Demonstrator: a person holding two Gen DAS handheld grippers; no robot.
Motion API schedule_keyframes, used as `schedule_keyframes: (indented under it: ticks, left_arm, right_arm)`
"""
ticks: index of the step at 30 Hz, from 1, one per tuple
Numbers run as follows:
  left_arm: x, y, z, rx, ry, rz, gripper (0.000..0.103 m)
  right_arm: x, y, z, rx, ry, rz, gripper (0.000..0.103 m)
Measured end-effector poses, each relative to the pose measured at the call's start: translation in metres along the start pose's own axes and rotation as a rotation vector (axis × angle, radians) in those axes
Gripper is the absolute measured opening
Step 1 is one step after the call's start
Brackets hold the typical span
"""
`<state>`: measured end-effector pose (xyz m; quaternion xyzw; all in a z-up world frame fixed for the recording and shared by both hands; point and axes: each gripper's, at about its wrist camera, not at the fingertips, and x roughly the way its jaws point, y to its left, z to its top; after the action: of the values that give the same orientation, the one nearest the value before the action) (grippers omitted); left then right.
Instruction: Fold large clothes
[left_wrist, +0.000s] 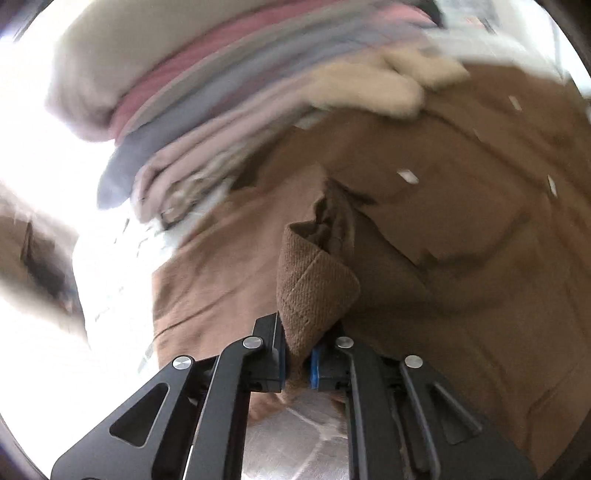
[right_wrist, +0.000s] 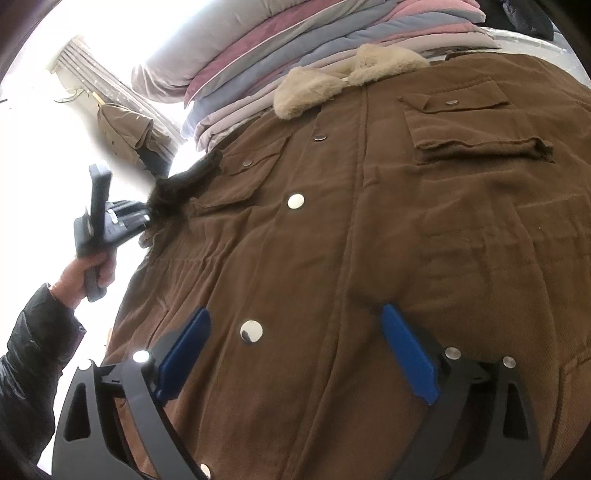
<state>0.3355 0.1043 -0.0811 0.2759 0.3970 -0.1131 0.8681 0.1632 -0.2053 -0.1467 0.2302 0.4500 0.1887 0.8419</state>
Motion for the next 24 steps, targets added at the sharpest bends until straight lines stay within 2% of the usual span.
schedule_keyframes:
  ticks: [4, 6, 8, 11, 15, 17, 19, 20, 21, 22, 23, 24]
  left_arm:
    - [-0.026, 0.073, 0.006, -0.268, -0.101, 0.075, 0.008]
    - [-0.039, 0.112, 0.0, -0.385, -0.137, 0.122, 0.008]
    - [-0.051, 0.158, -0.015, -0.497, -0.162, 0.201, 0.008]
    - [-0.053, 0.216, -0.048, -0.644, -0.146, 0.298, 0.008]
    - [-0.028, 0.267, -0.102, -0.791, -0.04, 0.379, 0.008]
    - [-0.004, 0.286, -0.137, -0.885, 0.058, 0.36, 0.011]
    - [0.02, 0.297, -0.173, -1.007, 0.146, 0.283, 0.016]
    - [0.028, 0.297, -0.191, -1.061, 0.171, 0.261, 0.023]
    - [0.031, 0.293, -0.202, -1.089, 0.19, 0.263, 0.026]
    - [0.035, 0.29, -0.222, -1.148, 0.223, 0.246, 0.035]
    - [0.038, 0.29, -0.239, -1.216, 0.235, 0.202, 0.041]
    - [0.038, 0.289, -0.258, -1.288, 0.241, 0.164, 0.043]
  right_arm:
    - [0.0, -0.001, -0.001, -0.004, -0.003, 0.002, 0.091]
    - [0.001, 0.0, -0.001, -0.006, -0.004, 0.002, 0.091]
    - [0.001, 0.0, -0.001, -0.007, -0.004, 0.002, 0.091]
    - [0.001, 0.0, -0.002, -0.009, -0.005, -0.001, 0.091]
    - [0.001, 0.003, -0.002, -0.019, -0.005, -0.005, 0.092]
    - [0.002, 0.003, -0.002, -0.024, -0.006, -0.008, 0.093]
    - [0.002, 0.004, -0.003, -0.028, -0.007, -0.009, 0.093]
    - [0.001, 0.003, -0.002, -0.028, -0.008, -0.008, 0.093]
    - [0.001, 0.003, -0.002, -0.027, -0.009, -0.007, 0.093]
    - [0.001, 0.003, -0.003, -0.027, -0.01, -0.005, 0.093]
    - [0.001, 0.003, -0.003, -0.027, -0.011, -0.005, 0.093]
    - [0.001, 0.003, -0.003, -0.028, -0.012, -0.006, 0.093]
